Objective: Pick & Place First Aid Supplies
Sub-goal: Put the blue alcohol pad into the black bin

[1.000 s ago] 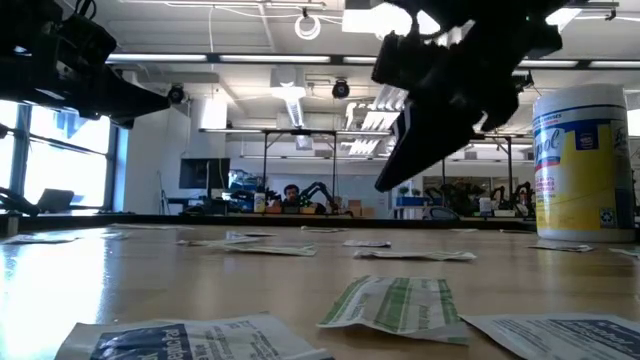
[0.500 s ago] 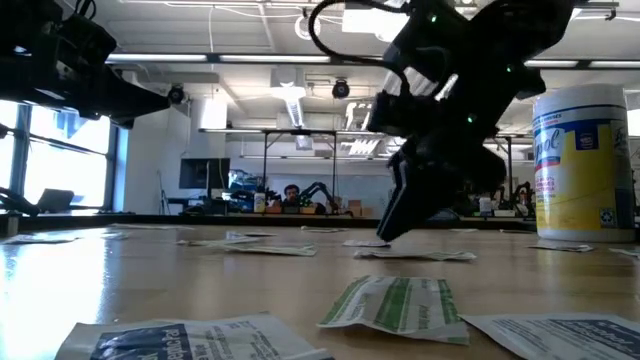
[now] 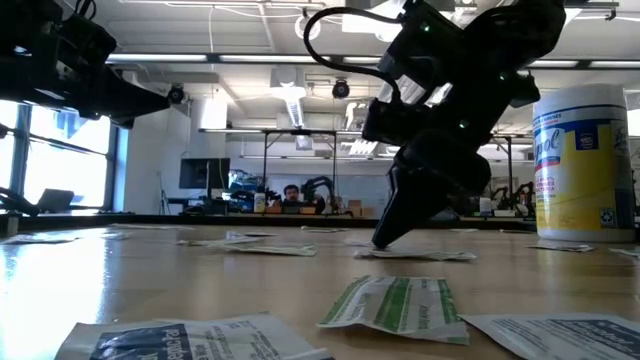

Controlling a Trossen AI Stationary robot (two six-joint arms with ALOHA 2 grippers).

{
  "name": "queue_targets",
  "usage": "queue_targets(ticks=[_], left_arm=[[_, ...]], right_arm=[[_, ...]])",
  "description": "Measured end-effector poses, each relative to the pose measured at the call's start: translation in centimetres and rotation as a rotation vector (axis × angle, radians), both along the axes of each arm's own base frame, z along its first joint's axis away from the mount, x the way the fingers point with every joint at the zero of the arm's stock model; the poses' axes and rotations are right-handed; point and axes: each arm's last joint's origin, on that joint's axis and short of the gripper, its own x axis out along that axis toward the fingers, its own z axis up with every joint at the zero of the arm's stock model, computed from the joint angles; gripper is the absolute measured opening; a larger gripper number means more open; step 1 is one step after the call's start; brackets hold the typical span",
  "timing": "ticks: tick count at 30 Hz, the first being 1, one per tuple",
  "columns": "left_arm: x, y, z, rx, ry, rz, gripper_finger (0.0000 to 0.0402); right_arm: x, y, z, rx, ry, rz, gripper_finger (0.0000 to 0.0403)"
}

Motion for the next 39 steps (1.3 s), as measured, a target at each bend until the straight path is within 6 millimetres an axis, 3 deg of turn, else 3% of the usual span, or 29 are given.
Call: queue_targets(ticks=[7,14,18,30,39], left_arm=[[0.0,0.0,0.0,0.0,0.0,0.0,0.0011],[0.0,0.0,0.0,0.0,0.0,0.0,0.0012],[0.0,0.0,0.0,0.0,0.0,0.0,0.0011],[0.0,0.0,0.0,0.0,0.0,0.0,0.0012],[0.0,0.0,0.0,0.0,0.0,0.0,0.0011]], right_arm=[[0.0,-0.6,-0.1,-0.003,0.014,-0.022,0.0054],[-0.1,-0.9,-0.1,-0.019,0.018,-0.038,0.0005],[-0.1,-0.9,0.2,-0.023,0.007,-0.078,0.0005],[-0.2,-0.7,3.6,0.026,-0.084,-0.092,0.0001],[-2.3,2.0,7.9,0.144,-0.158,-0.102,0.0001]])
